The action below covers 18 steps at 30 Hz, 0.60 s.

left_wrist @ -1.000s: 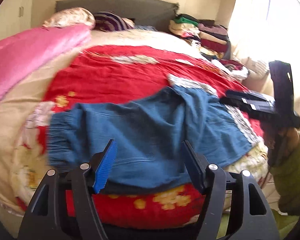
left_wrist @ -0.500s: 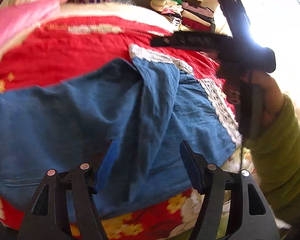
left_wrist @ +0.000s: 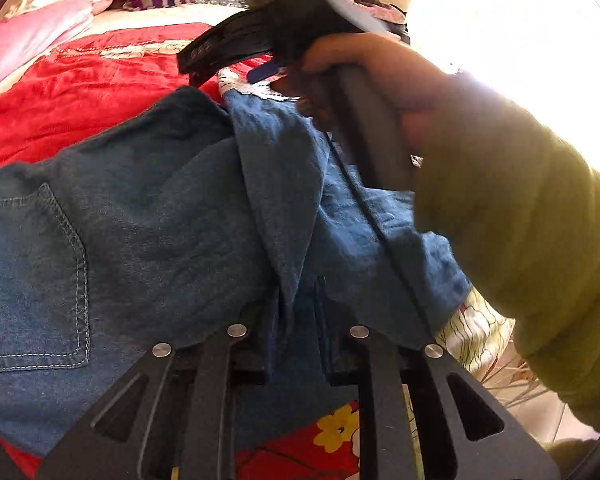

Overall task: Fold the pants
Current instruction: 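Grasp the lace hem with the right tool while the left tool pins the denim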

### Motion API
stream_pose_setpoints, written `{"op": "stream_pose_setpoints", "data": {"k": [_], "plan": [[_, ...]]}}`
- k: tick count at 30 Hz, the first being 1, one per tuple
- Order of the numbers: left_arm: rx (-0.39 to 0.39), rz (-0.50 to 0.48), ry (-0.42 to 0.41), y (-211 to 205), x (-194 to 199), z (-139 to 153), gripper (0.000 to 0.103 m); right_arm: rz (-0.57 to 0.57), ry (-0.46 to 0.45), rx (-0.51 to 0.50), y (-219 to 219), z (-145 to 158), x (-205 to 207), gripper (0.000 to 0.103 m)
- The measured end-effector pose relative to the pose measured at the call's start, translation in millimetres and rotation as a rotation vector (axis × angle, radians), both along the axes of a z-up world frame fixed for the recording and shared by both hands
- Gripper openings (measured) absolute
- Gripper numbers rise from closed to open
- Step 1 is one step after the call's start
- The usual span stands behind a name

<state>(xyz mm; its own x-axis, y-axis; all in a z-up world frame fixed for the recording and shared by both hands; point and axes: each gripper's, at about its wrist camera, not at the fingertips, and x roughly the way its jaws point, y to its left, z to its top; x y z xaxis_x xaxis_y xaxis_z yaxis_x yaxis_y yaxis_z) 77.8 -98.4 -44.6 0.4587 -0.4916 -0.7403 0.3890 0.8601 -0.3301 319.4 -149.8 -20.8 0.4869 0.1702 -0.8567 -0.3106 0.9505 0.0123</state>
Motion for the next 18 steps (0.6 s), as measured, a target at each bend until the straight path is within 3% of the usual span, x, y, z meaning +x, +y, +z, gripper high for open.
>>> {"op": "stream_pose_setpoints", "data": {"k": [2, 3, 6, 12, 16, 18], "plan": [[-0.004, -0.008, -0.004, 2, -3, 2, 0.016, -0.018, -0.001, 0.0, -4, -5, 4, 0.052], [-0.005, -0.009, -0.003, 2, -3, 2, 0.016, -0.028, -0.008, -0.005, -7, -5, 4, 0.035], [0.007, -0.015, -0.017, 1, -6, 2, 0.016, -0.05, -0.012, 0.055, -25, 1, 0, 0.011], [0.016, -0.01, -0.037, 6, -10, 8, 0.017, -0.079, -0.109, 0.123, -73, 40, -44, 0.007], [0.025, 0.008, -0.055, 10, -16, 13, 0.036, -0.129, -0.156, 0.182, -117, 61, -86, 0.007], [0.043, 0.016, -0.068, 11, -15, 13, 0.037, -0.15, -0.163, 0.213, -136, 67, -104, 0.007]]}}
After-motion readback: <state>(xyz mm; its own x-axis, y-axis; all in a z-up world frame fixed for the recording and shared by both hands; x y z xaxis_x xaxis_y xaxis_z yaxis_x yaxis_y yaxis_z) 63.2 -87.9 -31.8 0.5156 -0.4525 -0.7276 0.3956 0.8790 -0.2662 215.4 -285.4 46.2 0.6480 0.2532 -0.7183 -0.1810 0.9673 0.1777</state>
